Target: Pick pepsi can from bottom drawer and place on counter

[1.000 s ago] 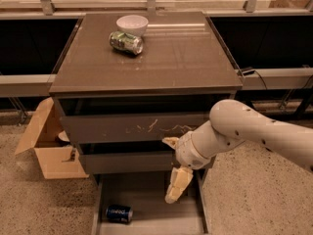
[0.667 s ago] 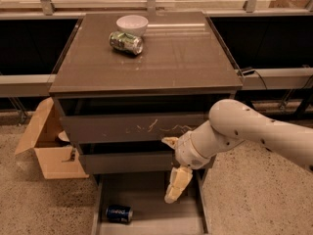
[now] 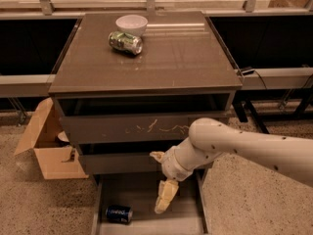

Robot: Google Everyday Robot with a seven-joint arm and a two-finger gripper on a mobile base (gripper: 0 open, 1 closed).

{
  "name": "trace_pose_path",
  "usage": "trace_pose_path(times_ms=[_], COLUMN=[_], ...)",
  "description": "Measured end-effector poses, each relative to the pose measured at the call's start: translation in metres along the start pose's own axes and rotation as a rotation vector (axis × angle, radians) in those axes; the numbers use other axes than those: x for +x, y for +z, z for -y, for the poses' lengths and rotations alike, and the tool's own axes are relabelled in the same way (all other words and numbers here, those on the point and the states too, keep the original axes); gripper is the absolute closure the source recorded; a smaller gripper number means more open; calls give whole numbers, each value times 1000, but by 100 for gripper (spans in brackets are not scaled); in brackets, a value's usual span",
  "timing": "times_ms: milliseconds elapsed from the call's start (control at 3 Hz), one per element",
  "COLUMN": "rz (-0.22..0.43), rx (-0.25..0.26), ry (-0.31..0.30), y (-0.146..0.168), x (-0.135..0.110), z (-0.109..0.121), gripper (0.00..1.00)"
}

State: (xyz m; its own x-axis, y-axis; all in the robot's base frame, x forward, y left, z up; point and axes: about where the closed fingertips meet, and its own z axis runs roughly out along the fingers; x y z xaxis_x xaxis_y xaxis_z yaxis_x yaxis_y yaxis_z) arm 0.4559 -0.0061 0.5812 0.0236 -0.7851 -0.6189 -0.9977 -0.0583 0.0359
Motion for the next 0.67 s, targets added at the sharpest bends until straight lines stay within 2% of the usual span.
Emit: trace_pose_path(times_ms=[333, 667], rz=[30, 120], rx=[12, 37], ry=[-22, -31], y=[40, 91], x=[11, 21], z=[-1, 7], gripper=[0, 0])
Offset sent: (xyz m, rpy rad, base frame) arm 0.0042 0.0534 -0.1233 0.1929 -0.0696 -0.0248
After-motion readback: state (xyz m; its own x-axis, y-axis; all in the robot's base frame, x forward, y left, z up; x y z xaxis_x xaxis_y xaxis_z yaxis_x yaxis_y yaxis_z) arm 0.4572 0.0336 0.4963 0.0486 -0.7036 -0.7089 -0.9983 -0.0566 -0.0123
